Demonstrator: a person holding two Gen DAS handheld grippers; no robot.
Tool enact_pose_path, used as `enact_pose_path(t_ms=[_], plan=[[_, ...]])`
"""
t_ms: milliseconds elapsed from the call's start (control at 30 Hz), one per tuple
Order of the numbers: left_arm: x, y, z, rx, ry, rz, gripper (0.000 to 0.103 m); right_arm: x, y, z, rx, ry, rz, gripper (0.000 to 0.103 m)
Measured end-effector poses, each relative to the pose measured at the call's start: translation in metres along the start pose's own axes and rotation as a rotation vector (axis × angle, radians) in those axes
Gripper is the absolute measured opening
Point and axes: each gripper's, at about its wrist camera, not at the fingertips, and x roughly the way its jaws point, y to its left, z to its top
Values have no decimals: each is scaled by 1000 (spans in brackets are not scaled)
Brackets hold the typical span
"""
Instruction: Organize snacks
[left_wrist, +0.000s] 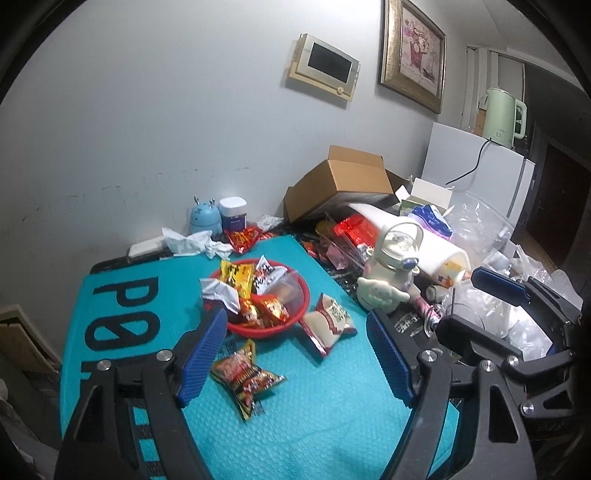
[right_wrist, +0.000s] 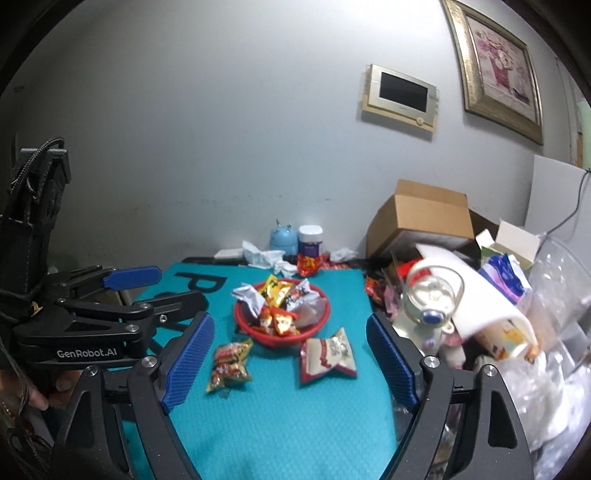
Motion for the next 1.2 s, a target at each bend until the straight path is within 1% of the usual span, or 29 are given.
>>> enact_pose_path(t_ms=[300,500,633,900,1200], plan=[[16,0,-28,-25,66,2,77,9,-8,-32,45,70,-7,85],[33,10,-46,-85,109,10,77,24,-11,-49,68,111,-4,85],[48,18,-55,-124,161,11,77,40,-13,-58,85,154,7,85],[75,30,-60,-161,215,18,77,66,-18,-64,100,197,17,85],[122,46,-65,-207,309,41,77,108,-34,-70,114,263,8,85]])
